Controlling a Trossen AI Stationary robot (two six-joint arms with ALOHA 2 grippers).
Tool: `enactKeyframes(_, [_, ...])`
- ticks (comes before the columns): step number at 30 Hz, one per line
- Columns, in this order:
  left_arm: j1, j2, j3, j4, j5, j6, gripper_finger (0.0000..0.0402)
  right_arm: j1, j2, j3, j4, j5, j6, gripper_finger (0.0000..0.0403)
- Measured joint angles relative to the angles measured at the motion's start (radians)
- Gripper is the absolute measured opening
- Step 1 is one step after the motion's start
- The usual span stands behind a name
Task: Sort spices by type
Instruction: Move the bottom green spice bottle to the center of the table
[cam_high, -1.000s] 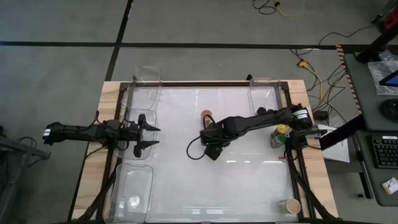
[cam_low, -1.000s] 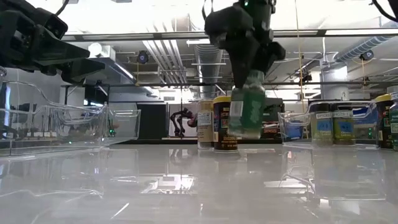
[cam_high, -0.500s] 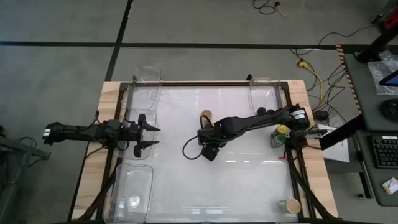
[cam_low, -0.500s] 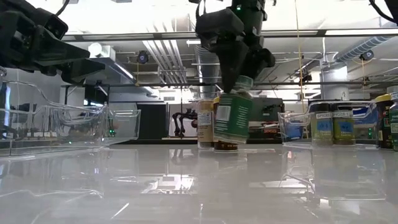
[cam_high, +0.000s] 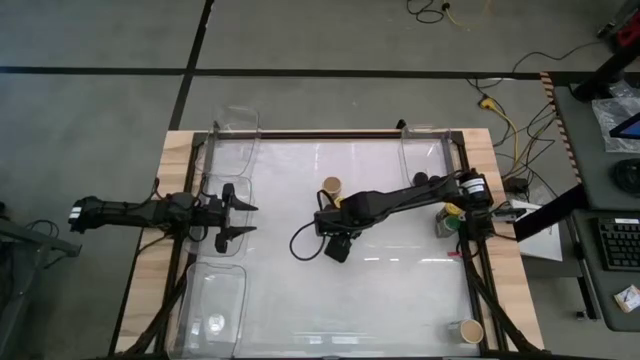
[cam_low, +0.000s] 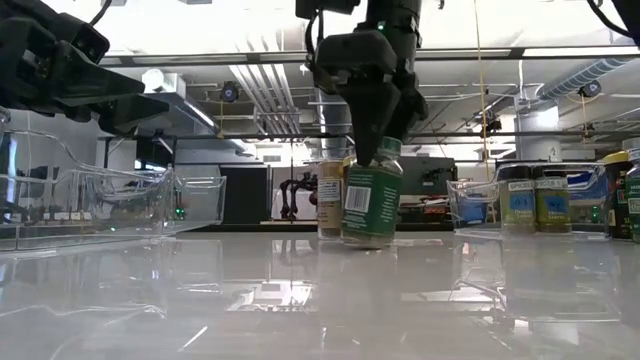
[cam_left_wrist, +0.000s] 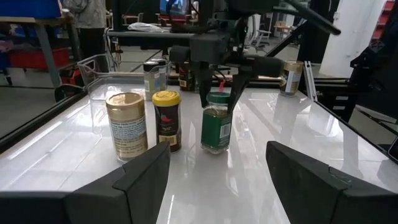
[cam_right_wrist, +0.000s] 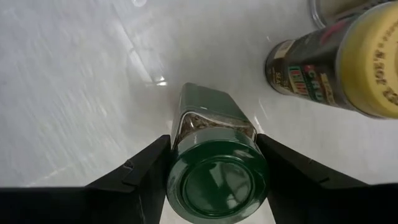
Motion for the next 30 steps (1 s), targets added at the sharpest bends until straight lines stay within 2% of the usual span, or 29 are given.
enactKeyframes(13, [0.000, 0.000, 0.000, 0.000, 0.000, 0.000, 0.0251, 0.000, 0.007, 0.000, 0.000, -0.001, -0.006, 0.0269])
enactKeyframes(18, [0.000, 0.000, 0.000, 0.000, 0.000, 0.000, 0.0251, 0.006, -0.042, 0.008, 0.003, 0.013, -0.015, 0.0286])
enactKeyframes(21, [0.000, 0.000, 0.000, 0.000, 0.000, 0.000, 0.0251, 0.022, -0.096, 0.012, 0.001, 0.075, -0.037, 0.0290])
enactKeyframes(25, [0.000, 0.000, 0.000, 0.000, 0.000, 0.000, 0.0251, 0.066, -0.182, -0.016, -0.022, 0.214, -0.071, 0.0286])
enactKeyframes(30, [0.000, 0.000, 0.000, 0.000, 0.000, 0.000, 0.0251, 0.144, -0.283, -0.139, -0.056, 0.362, -0.021, 0.0270])
